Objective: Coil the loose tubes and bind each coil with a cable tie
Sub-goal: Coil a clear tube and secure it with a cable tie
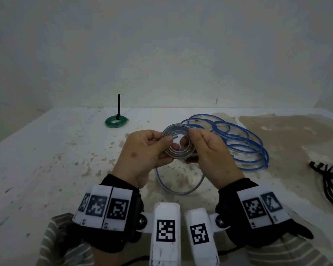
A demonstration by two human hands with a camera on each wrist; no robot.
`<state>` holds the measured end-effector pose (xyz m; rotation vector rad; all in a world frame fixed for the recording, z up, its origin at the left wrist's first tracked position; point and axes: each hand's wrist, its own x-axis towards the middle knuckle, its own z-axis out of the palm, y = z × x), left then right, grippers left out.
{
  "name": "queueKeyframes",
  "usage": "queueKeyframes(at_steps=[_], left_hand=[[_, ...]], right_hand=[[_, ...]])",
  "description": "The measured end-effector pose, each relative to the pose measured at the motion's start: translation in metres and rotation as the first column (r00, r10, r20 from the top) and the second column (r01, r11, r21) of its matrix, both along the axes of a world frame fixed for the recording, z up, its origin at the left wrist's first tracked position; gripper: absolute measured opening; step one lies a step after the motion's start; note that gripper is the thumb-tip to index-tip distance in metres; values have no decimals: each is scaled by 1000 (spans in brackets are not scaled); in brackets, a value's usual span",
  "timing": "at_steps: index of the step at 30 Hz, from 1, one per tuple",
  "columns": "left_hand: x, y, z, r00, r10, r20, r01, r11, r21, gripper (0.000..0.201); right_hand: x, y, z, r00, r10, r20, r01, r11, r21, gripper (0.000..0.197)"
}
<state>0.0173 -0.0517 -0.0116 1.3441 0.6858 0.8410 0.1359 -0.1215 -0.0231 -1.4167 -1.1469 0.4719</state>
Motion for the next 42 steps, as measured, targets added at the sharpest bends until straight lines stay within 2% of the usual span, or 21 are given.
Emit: queueKeyframes(at_steps=[2, 5, 7, 8, 12, 15, 18, 20, 22, 24, 27, 31, 37, 40, 42], left_hand=[[0, -2, -1, 998, -55, -29, 55, 998, 12, 8], [-2, -3, -3, 953, -199, -230, 221, 972, 76, 7], [-5, -2, -2, 916, -237, -323, 285, 953, 107, 10], [-6, -1, -1, 922, -224, -316, 276, 952, 131, 12], [-9, 2, 1, 981, -130, -144, 155, 972, 178, 31], [-11, 4, 0, 957, -165, -237, 217, 952, 215, 36], [-12, 3, 2, 933, -219, -287, 287, 932, 222, 43], [-12, 0, 2, 935, -230, -268, 295, 926, 233, 51], [-11, -2, 3, 962, -195, -190, 238, 943, 234, 54], [-10, -2, 4, 991, -114, -70, 126, 970, 206, 49], [-7, 1, 5, 995, -23, 94, 15, 996, 86, 42], [0, -7, 1, 983, -109, 149, 114, 993, -23, 38], [0, -6, -5, 984, -174, 45, 175, 985, -9, 38], [-4, -4, -4, 972, -220, -87, 225, 973, 57, 39], [-6, -2, -2, 972, -199, -123, 209, 975, 80, 29]], right_hand=[[2, 0, 0, 998, -50, 29, 50, 999, 14, 34], [7, -1, -2, 995, -85, 44, 86, 996, -14, 33], [7, -2, -3, 997, -57, 49, 59, 997, -45, 33], [7, -2, -2, 997, -35, 65, 39, 997, -68, 33], [5, -3, 0, 971, 95, 220, -66, 988, -136, 36], [2, -6, 2, 934, 104, 342, -53, 986, -155, 31], [0, -9, 3, 922, 119, 369, -57, 983, -175, 27], [0, -9, 3, 939, 123, 322, -75, 984, -159, 20], [2, -7, 3, 976, 90, 200, -72, 993, -97, 15], [5, -7, 6, 998, 36, 54, -34, 999, -39, 22], [4, -8, 7, 984, 51, -169, -53, 999, -8, 35], [1, -6, 8, 964, -17, -265, 22, 1000, 17, 37], [13, -6, 4, 997, -72, -3, 72, 997, -35, 35], [15, -9, 5, 987, -14, 157, 26, 997, -72, 37], [12, -10, 6, 963, 38, 266, -8, 993, -114, 36]])
